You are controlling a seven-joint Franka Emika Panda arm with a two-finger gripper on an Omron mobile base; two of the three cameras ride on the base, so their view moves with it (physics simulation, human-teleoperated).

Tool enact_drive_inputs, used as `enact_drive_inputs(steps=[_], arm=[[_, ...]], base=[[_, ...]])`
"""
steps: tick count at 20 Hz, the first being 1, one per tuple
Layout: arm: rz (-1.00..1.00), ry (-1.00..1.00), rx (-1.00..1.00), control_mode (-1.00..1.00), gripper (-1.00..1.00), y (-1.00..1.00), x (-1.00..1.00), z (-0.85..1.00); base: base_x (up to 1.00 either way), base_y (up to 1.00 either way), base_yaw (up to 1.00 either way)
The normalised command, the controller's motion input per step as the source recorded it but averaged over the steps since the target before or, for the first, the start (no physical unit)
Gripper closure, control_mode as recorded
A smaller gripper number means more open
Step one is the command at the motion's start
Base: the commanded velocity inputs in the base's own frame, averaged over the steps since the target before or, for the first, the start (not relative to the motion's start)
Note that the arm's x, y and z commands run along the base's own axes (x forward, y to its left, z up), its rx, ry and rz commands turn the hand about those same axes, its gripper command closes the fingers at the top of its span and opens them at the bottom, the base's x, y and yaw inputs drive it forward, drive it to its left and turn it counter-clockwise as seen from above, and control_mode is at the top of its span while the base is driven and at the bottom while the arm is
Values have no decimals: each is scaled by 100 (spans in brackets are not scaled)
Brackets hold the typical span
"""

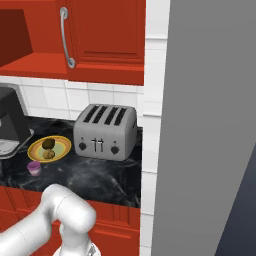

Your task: Pick the avocado and bread from the counter and place them on the plate. Then pick the jam from the cabinet and place it next to the plate. Lastly close the cabinet door.

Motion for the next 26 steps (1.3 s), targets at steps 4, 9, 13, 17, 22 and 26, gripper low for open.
enact_drive_inputs(steps=[4, 9, 13, 17, 22, 26], arm=[[0, -9, 0, -100, -100, -75, 13, 1], [0, -9, 0, -100, -100, -80, 9, 4], [0, -9, 0, -100, -100, -78, 14, 6], [1, -10, 0, -100, -100, -78, 21, 14], [5, -8, 1, -100, -100, -73, 44, 25], [5, 0, 5, -100, -100, -78, 61, 2]], base=[[0, 0, 0], [0, 0, 0], [0, 0, 0], [0, 0, 0], [0, 0, 0], [0, 0, 0]])
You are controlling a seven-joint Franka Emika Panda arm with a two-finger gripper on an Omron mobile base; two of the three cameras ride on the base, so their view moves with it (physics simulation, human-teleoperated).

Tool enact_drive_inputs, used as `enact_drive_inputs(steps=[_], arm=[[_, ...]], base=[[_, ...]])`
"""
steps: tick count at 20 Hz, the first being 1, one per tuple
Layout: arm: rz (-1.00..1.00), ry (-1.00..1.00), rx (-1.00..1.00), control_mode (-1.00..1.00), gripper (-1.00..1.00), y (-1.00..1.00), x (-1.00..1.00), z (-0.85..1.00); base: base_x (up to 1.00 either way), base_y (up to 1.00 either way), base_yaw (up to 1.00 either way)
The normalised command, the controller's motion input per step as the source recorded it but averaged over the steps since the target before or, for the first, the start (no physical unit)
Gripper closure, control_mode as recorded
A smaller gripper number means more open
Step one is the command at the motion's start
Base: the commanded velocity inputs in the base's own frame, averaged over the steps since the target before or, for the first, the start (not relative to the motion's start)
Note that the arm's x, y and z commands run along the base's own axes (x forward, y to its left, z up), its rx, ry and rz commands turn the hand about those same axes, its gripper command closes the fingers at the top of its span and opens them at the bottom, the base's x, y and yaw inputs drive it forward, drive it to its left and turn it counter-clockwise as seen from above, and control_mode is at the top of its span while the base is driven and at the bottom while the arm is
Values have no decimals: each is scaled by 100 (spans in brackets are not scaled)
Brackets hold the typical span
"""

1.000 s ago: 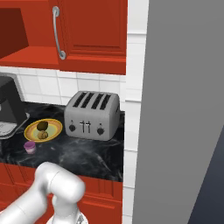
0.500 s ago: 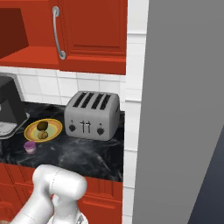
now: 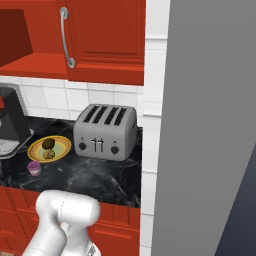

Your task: Pick the avocado and bread from the counter and place them on the plate. Then pick the jam from the cabinet and place it next to the plate. Lastly close the cabinet door.

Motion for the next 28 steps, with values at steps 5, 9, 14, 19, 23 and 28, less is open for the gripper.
enact_drive_inputs(steps=[5, 9, 14, 19, 23, 28], arm=[[5, 0, 7, -100, -100, -79, 64, -12], [7, 0, 7, -100, -100, -72, 71, -24], [7, 0, 7, -100, -100, -67, 78, -23], [7, 0, 8, -100, -100, -63, 83, -14], [8, 5, 14, -100, -100, -49, 82, -1], [9, 16, 17, -100, -100, -36, 79, 3]], base=[[0, 0, 0], [0, 0, 0], [0, 0, 0], [0, 0, 0], [0, 0, 0], [0, 0, 0]])
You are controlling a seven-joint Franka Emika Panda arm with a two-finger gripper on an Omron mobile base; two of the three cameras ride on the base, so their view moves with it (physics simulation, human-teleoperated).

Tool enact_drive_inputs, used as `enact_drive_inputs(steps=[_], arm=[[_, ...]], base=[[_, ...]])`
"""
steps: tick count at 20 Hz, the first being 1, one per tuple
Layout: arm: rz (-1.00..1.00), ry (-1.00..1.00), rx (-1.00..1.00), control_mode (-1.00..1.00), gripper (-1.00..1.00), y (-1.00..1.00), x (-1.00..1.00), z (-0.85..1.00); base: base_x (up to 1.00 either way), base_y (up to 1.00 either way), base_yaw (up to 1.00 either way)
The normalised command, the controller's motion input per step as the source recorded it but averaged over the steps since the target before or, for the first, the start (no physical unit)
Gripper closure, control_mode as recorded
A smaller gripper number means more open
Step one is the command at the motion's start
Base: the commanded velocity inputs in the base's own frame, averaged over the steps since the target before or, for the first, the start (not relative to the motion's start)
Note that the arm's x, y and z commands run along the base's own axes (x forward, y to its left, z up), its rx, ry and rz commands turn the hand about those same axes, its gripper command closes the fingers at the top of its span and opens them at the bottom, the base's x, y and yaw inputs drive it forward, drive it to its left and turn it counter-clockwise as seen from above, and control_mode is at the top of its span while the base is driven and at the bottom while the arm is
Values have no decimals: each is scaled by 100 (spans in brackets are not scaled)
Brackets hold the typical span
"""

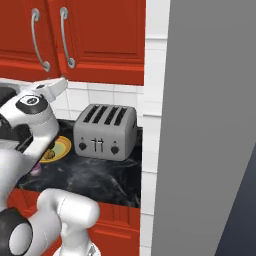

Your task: Pick the avocado and bread from the counter and place them on the plate. Then pick the jam from the cabinet and place it next to the plate. Lastly close the cabinet door.

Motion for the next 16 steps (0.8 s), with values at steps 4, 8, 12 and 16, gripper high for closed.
enact_drive_inputs(steps=[4, 8, 12, 16], arm=[[10, 26, 18, -100, -100, -24, 71, 5], [10, 30, 17, -100, -100, -21, 69, 1], [12, 27, 16, -100, -100, -20, 71, 3], [12, 20, 16, -100, -100, -22, 74, 14]], base=[[0, 0, 0], [0, 0, 0], [0, 0, 0], [0, 0, 0]])
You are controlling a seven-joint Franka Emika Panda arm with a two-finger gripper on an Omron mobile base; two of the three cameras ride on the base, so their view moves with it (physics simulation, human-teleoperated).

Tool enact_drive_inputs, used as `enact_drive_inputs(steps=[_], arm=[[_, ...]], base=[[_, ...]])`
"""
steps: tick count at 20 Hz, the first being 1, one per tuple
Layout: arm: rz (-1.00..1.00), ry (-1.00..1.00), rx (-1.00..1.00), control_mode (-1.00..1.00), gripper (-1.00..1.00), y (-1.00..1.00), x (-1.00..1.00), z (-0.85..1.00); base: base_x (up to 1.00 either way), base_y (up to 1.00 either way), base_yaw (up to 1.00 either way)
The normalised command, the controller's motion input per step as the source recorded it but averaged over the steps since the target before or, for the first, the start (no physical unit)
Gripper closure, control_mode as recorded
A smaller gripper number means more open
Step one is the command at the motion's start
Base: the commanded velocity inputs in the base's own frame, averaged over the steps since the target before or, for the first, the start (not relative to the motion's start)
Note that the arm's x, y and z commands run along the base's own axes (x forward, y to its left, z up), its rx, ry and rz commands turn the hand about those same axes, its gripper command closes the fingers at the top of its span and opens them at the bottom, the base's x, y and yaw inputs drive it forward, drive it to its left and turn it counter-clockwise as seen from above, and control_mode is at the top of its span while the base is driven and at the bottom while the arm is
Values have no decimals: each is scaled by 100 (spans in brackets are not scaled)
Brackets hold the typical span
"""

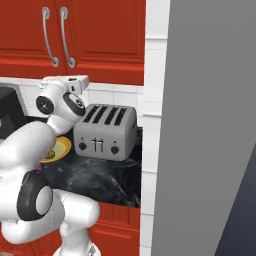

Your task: Pick the avocado and bread from the counter and place them on the plate. Then pick the jam from the cabinet and place it next to the plate. Lastly close the cabinet door.

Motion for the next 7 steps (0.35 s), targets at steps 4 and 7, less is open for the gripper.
enact_drive_inputs(steps=[4, 7], arm=[[12, 24, 15, -100, -100, -20, 72, 20], [10, 34, 15, -100, -100, -12, 54, 34]], base=[[0, 0, 0], [0, 0, 0]])
